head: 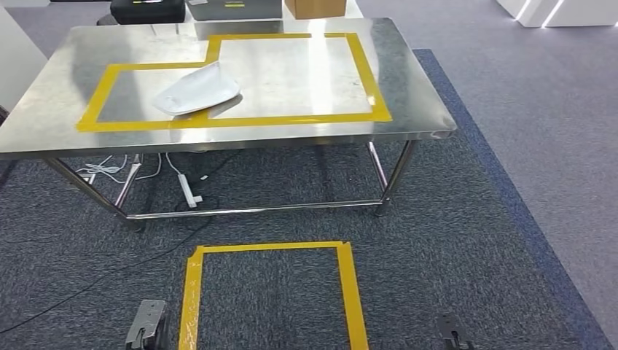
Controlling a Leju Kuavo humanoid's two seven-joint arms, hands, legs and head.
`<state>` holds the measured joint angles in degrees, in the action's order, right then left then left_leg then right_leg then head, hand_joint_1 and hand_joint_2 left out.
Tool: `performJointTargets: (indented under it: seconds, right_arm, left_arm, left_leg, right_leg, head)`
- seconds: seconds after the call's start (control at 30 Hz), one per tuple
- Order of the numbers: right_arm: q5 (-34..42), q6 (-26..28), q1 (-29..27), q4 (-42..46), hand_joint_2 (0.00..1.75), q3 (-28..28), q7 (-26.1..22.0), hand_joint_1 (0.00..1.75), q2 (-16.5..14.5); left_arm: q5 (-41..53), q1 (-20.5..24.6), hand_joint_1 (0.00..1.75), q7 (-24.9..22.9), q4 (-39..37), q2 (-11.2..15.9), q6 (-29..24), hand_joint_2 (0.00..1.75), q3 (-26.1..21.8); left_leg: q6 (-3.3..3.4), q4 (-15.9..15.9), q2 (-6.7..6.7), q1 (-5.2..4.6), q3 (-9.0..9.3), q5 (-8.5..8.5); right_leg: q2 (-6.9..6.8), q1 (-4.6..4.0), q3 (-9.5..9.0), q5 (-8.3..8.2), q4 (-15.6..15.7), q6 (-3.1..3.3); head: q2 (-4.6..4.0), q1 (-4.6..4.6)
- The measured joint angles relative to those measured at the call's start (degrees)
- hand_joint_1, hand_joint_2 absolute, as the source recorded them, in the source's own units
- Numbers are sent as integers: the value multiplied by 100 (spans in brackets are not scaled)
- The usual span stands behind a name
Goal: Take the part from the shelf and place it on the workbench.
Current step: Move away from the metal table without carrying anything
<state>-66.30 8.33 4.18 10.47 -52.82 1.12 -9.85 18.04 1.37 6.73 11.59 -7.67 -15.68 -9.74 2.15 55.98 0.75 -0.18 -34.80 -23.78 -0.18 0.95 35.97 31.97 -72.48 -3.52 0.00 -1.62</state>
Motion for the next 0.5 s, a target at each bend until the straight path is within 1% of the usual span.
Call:
performJointTargets:
  seconds: [0.03, 0.07, 0.1, 0.13, 0.17, 0.2, 0.23, 0.27, 0.3, 0.33, 0.37, 0.4, 0.43, 0.47, 0.5]
  right_arm:
    - [-4, 1, 7, 1, 0, -3, 4, 0, 5]
    - [-6, 1, 20, 2, 0, -6, 9, 0, 9]
    - [-7, 1, 34, 2, 0, -8, 14, 0, 10]
    - [-8, 2, 43, 2, 0, -10, 20, 0, 10]
    - [-9, 2, 41, 2, 0, -11, 28, 0, 10]
    - [-9, 2, 29, 0, 0, -13, 40, 0, 7]
    - [-10, 2, 18, -3, 0, -15, 50, 0, 3]
    - [-10, 1, 10, -4, 0, -20, 57, 0, 1]
    - [-10, 2, 3, -5, 0, -26, 61, 0, 0]
    - [-10, 2, -1, -5, 0, -31, 60, 0, 3]
    - [-10, 3, -6, -5, 0, -36, 61, 0, 6]
    - [-9, 3, -11, -5, 0, -40, 61, 0, 8]
    - [-9, 2, -16, -5, 0, -42, 61, 0, 8]
    - [-9, 2, -19, -5, 0, -43, 61, 0, 8]
    - [-9, 2, -20, -5, 0, -43, 61, 0, 8]
  left_arm:
    - [1, 1, 0, 0, -1, -5, -43, 0, 1]
    - [1, 1, 0, 0, -1, -10, -73, 0, 2]
    - [-1, 6, 0, 0, -1, -15, -100, 0, 2]
    - [-2, 14, 0, 0, -1, -20, -128, 0, 3]
    - [-5, 21, 0, 0, -1, -26, -161, 0, 3]
    - [-8, 21, 0, -1, -3, -28, -191, 0, 3]
    - [-11, 9, 0, -1, -6, -30, -215, 0, 3]
    - [-16, -9, 0, -2, -10, -31, -231, 0, 3]
    - [-20, -26, 0, -3, -15, -30, -237, 0, 2]
    - [-23, -35, 0, -4, -17, -31, -241, 0, 2]
    - [-26, -38, 0, -4, -20, -32, -244, 0, 1]
    - [-26, -39, 0, -4, -21, -32, -247, 0, 1]
    - [-26, -40, 0, -4, -25, -32, -251, 0, 1]
    - [-27, -42, 0, -5, -28, -33, -258, 0, 1]
    - [-26, -43, 0, -9, -31, -33, -268, 0, 1]
  left_leg:
    - [-22, 37, -2, 3, -104, 66]
    - [-51, 82, -20, -4, -195, 117]
    - [-87, 126, -35, -12, -261, 171]
    - [-122, 152, -55, -19, -302, 230]
    - [-159, 158, -78, -22, -332, 292]
    - [-192, 152, -97, -13, -351, 359]
    - [-223, 156, -116, -1, -375, 355]
    - [-256, 233, -129, 12, -412, 237]
    - [-287, 411, -135, 24, -468, 18]
    - [-319, 708, -130, 36, -539, -281]
    - [-349, 1101, -127, 48, -618, -560]
    - [-372, 1468, -124, 58, -677, -733]
    - [-385, 1726, -121, 65, -680, -778]
    - [-387, 1787, -114, 69, -600, -715]
    - [-375, 1592, -92, 70, -407, -589]
  right_leg:
    - [7, 4, -313, -125, 322, 3]
    - [54, 7, -714, -118, 796, 16]
    - [99, 7, -1047, -8, 1260, 44]
    - [137, 1, -1274, 119, 1602, 75]
    - [156, -12, -1381, 203, 1794, 115]
    - [119, -15, -1345, 207, 1831, 168]
    - [67, -14, -1298, 163, 1814, 220]
    - [14, -8, -1250, 114, 1808, 277]
    - [-39, 2, -1194, 55, 1809, 322]
    - [-90, 1, -1134, 4, 1806, 347]
    - [-139, -5, -1068, -49, 1801, 360]
    - [-191, -12, -1006, -95, 1793, 361]
    - [-246, -18, -948, -135, 1781, 360]
    - [-302, -23, -903, -167, 1764, 353]
    - [-357, -26, -871, -190, 1743, 342]
  head:
    - [0, -2]
    - [0, -7]
    - [0, 1]
    - [0, 5]
    - [0, 10]
    - [0, 17]
    - [0, 14]
    - [0, 24]
    - [0, 35]
    - [0, 47]
    - [0, 57]
    - [0, 59]
    - [0, 59]
    - [0, 60]
    - [0, 60]
